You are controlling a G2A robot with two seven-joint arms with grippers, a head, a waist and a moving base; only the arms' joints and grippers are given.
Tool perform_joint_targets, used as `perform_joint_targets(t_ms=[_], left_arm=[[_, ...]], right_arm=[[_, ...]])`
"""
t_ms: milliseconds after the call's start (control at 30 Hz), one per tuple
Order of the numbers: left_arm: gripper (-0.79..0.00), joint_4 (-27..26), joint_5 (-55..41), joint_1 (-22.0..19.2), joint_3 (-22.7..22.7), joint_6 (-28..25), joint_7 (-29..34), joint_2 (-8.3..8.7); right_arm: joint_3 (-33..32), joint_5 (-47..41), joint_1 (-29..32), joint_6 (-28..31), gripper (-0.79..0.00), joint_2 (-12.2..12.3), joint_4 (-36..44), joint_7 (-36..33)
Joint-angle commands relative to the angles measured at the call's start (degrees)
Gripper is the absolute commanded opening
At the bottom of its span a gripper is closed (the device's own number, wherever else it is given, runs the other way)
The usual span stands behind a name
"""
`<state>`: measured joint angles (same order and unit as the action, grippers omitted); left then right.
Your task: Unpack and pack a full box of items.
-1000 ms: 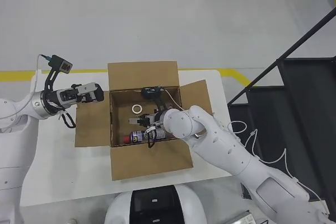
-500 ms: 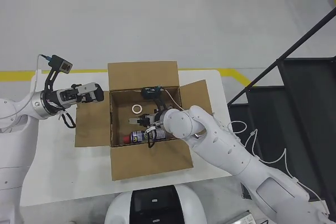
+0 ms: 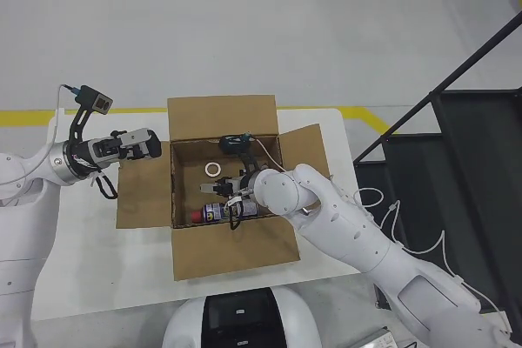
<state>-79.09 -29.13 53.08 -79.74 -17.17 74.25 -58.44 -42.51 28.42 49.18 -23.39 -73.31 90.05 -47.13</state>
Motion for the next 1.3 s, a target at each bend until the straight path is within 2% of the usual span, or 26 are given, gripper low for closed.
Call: perform_joint_targets(t_ms=[0, 733, 800, 933, 1167, 1267], left_arm=[[0.000, 0.00, 0.00, 0.00, 0.00, 0.00, 0.00, 0.00], [0.000, 0.00, 0.00, 0.00, 0.00, 0.00, 0.00, 0.00], [0.000, 0.00, 0.00, 0.00, 0.00, 0.00, 0.00, 0.00], [0.000, 0.00, 0.00, 0.00, 0.00, 0.00, 0.00, 0.00], [0.000, 0.00, 0.00, 0.00, 0.00, 0.00, 0.00, 0.00], [0.000, 0.00, 0.00, 0.00, 0.00, 0.00, 0.00, 0.00]], right_arm=[[0.00, 0.00, 0.00, 0.00, 0.000, 0.00, 0.00, 0.00], [0.08, -0.15, 0.11, 0.60, 0.000, 0.00, -0.01, -0.13], [0.34, 0.10, -0.63, 5.18, 0.000, 0.10, -1.15, -2.35], [2.18, 2.65, -4.96, 18.28, 0.000, 0.01, -5.91, -8.95], [7.64, 6.83, -11.15, 39.83, 0.000, -1.26, -13.65, -14.23], [9.83, 9.49, -12.80, 44.31, 0.000, -2.06, -17.05, -13.58]])
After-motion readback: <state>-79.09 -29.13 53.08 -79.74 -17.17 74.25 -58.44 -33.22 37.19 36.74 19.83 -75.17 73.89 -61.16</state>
